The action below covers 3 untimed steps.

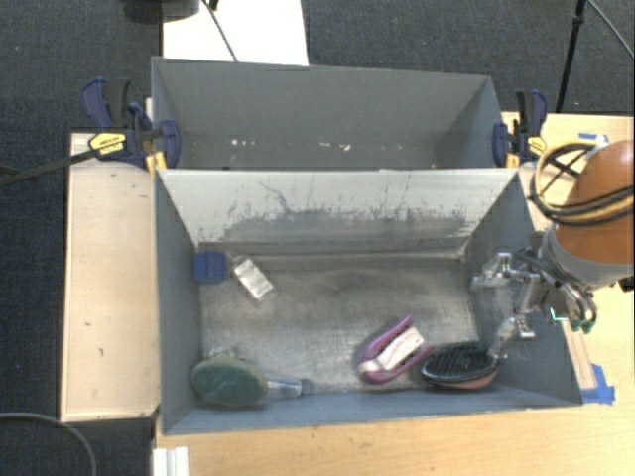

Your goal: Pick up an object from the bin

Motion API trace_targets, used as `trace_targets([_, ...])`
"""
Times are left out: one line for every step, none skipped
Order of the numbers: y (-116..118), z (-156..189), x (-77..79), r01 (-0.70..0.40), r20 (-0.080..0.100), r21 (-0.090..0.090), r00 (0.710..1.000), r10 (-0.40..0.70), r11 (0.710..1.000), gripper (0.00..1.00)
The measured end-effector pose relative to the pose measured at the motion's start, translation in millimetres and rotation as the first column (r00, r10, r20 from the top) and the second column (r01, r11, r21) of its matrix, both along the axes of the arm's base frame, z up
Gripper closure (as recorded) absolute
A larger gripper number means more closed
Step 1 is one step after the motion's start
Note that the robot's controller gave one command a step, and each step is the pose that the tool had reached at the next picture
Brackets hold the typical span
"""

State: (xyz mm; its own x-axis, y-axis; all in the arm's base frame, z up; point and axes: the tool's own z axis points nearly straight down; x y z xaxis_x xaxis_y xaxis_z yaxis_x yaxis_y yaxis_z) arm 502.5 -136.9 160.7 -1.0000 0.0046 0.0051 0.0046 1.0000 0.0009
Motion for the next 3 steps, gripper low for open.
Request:
trace_targets([32.6, 18.1, 29.6, -0.338, 0.012, -0.002, 0.941, 0.338, 0.941, 0.00])
trace_targets([47.4, -57.2, 17.2, -0.328, 0.039, -0.013, 0.944, 0.328, 0.945, 0.00])
trace_targets([104.9, -85.2, 13.4, -0.255, 0.042, -0.010, 0.966, 0.255, 0.967, 0.00])
